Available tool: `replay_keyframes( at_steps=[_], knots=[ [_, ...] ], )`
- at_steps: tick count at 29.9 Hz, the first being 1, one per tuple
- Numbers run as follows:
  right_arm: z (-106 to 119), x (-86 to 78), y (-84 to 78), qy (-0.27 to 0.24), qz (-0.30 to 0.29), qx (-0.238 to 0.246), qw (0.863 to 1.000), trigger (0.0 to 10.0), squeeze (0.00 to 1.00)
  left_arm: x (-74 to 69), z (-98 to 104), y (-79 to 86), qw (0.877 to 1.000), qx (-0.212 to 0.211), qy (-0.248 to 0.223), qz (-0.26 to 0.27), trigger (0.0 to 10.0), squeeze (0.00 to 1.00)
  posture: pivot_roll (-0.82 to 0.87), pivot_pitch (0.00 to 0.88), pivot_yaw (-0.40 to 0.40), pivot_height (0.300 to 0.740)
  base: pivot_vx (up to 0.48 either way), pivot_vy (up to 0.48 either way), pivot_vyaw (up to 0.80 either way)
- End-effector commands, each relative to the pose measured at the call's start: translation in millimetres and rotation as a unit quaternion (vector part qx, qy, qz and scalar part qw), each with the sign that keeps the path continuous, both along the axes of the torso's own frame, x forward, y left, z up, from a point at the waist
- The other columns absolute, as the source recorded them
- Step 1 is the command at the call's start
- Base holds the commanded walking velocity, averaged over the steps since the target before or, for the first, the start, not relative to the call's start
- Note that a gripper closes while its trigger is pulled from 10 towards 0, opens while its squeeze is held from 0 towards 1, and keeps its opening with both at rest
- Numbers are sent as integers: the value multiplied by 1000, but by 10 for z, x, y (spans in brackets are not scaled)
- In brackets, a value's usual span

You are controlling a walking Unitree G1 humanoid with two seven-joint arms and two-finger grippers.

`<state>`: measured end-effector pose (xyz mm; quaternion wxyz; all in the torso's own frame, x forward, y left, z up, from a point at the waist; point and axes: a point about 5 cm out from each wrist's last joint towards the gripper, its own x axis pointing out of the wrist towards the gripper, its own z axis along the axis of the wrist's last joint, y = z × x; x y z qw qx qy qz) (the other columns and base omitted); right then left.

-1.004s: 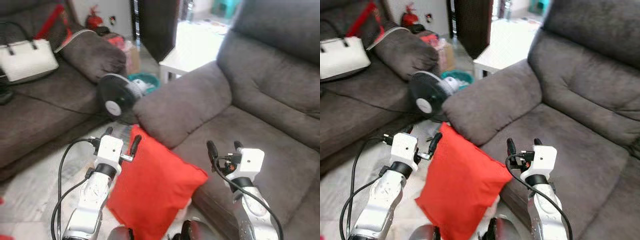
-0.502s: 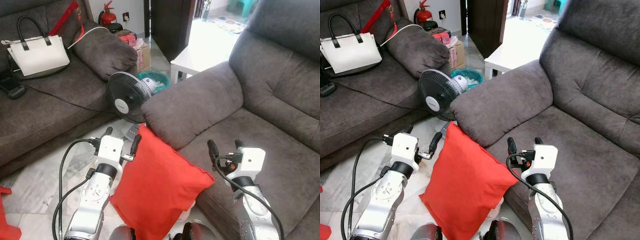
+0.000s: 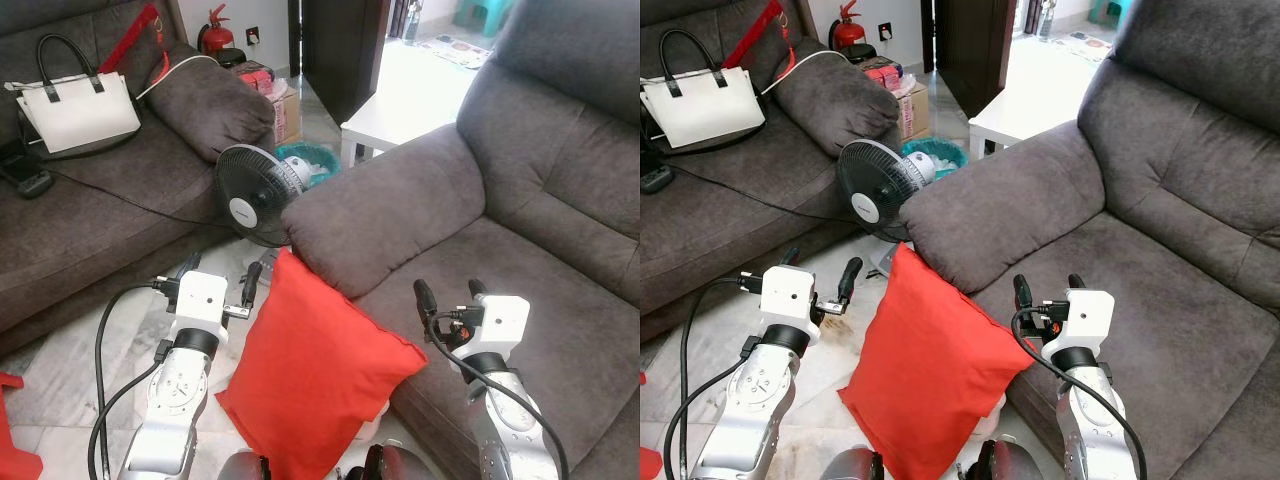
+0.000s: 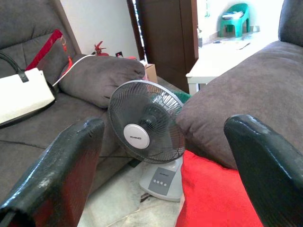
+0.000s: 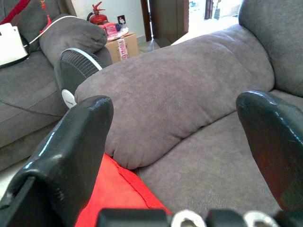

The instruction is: Move the pillow to the sofa from floor

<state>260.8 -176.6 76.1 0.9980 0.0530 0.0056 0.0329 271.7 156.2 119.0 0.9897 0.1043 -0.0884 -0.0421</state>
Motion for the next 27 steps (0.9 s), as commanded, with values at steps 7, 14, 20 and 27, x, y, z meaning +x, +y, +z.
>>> replay_keyframes(
  at_steps=[7, 14, 20, 27],
  knots=[
    [2, 9, 9, 5, 7, -2, 1000, 10000, 0, 2, 14, -2, 1000, 4, -3, 3, 10000, 0, 141, 80, -20, 625, 0, 0, 0],
    [12, 1, -1, -4, 6, -2, 1000, 10000, 0, 14, 9, -6, 1000, 4, -1, 1, 10000, 0, 143, 82, -22, 600, 0, 0, 0],
    [11, 2, -9, -2, 7, -5, 1000, 10000, 0, 12, -3, -12, 1000, 4, 0, 1, 10000, 0, 142, 82, -25, 600, 0, 0, 0],
    [6, 8, -9, 0, 9, -6, 1000, 10000, 0, 10, -13, -24, 1000, 2, 2, 0, 10000, 0, 140, 81, -28, 600, 0, 0, 0]
  ],
)
